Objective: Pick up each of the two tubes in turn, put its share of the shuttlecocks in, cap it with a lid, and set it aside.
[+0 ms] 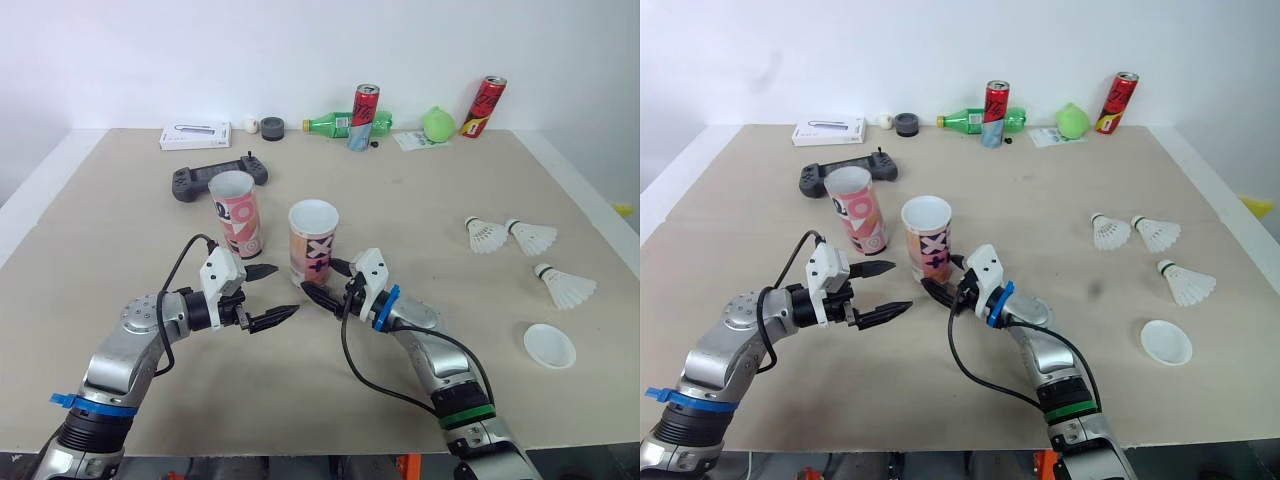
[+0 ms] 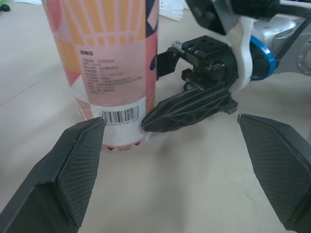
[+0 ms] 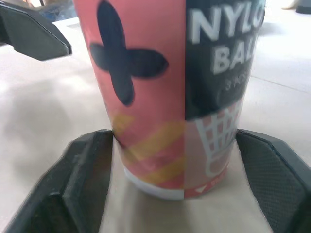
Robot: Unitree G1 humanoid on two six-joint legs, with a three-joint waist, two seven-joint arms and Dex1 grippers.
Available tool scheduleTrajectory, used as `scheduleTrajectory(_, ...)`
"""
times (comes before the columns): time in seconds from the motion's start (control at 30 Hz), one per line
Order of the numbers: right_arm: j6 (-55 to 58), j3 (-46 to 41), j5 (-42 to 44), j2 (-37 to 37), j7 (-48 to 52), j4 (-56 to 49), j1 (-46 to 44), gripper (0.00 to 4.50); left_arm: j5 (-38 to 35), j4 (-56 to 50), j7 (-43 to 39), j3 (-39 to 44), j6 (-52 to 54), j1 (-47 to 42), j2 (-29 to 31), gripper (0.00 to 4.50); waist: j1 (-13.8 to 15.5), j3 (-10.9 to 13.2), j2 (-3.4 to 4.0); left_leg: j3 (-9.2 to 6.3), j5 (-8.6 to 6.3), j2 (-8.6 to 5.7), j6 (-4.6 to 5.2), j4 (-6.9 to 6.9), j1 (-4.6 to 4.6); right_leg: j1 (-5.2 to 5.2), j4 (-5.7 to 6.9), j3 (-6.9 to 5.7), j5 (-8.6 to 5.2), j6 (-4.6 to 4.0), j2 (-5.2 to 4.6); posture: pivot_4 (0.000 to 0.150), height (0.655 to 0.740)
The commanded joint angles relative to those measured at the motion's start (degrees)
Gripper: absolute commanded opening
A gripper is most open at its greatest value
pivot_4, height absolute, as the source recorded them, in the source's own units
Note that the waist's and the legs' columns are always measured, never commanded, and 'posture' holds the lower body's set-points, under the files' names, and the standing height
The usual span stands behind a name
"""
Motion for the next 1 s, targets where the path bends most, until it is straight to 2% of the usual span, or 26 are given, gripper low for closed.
scheduleTrajectory(0.03, -1.6, -0.6, 0.4, 0.5, 0.3, -0.3, -1.3, 2.30, 0.0, -0.8, 0.3, 0.1, -1.6, 0.2, -0.2, 4.50, 0.0, 0.0, 0.00, 0.04, 0.00, 0.00, 0.00, 0.00, 0.00, -0.01, 0.00, 0.02, 0.00, 0.00, 0.00, 0.150, 0.7400)
scheduleTrajectory(0.3, -3.0, -0.3, -0.1, -0.8, 1.9, -2.1, 0.2, 2.30, 0.6, -0.1, 0.2, 0.2, -2.9, 0.8, -0.5, 4.50, 0.0, 0.0, 0.00, 0.36, 0.00, 0.02, 0.00, 0.00, 0.03, -0.04, 0.01, 0.17, 0.06, 0.06, 0.00, 0.150, 0.7400)
scheduleTrajectory(0.4, -2.4, -0.9, 1.0, -1.9, 3.7, -1.4, -0.2, 3.20, 0.6, 0.1, 0.1, 0.4, -3.2, 0.9, -0.4, 4.50, 0.0, 0.0, 0.00, 0.39, 0.00, 0.02, 0.00, 0.00, 0.03, -0.05, 0.01, 0.20, 0.06, 0.07, -0.01, 0.150, 0.7400)
scheduleTrajectory(0.47, -2.5, -1.3, 1.3, -1.9, 3.9, -0.3, -1.3, 4.27, 0.6, 0.2, 0.0, 0.3, -3.3, 0.9, -0.3, 4.50, 0.0, 0.0, 0.00, 0.41, 0.00, 0.01, 0.00, 0.00, 0.04, -0.05, 0.01, 0.23, 0.06, 0.08, -0.01, 0.150, 0.7400)
scheduleTrajectory(0.5, -2.4, -1.5, 1.6, -1.8, 4.2, 0.1, -1.9, 4.47, 0.6, 0.2, 0.0, 0.3, -3.4, 0.8, -0.3, 4.50, 0.0, 0.0, 0.00, 0.42, 0.00, 0.02, 0.00, 0.00, 0.04, -0.06, 0.01, 0.24, 0.07, 0.08, 0.00, 0.150, 0.7400)
scheduleTrajectory(0.7, -3.5, -0.5, 1.4, 0.3, 6.7, 6.2, -8.2, 4.47, 0.5, 0.5, -0.2, 0.3, -3.4, 0.3, -0.3, 4.50, -0.2, 0.0, 0.00, 0.47, 0.00, 0.10, 0.00, 0.01, 0.09, -0.07, 0.03, 0.31, 0.13, 0.05, 0.13, 0.150, 0.7400)
scheduleTrajectory(1.0, -7.4, -0.8, 0.5, 2.8, 13.8, 24.0, -20.1, 4.47, 0.3, -1.0, 0.1, 0.7, -2.7, 1.0, 0.4, 4.50, -0.3, 0.0, 0.00, 0.58, 0.00, 0.24, 0.00, 0.02, 0.10, -0.12, 0.04, 0.37, 0.27, -0.16, 0.27, 0.150, 0.7400)
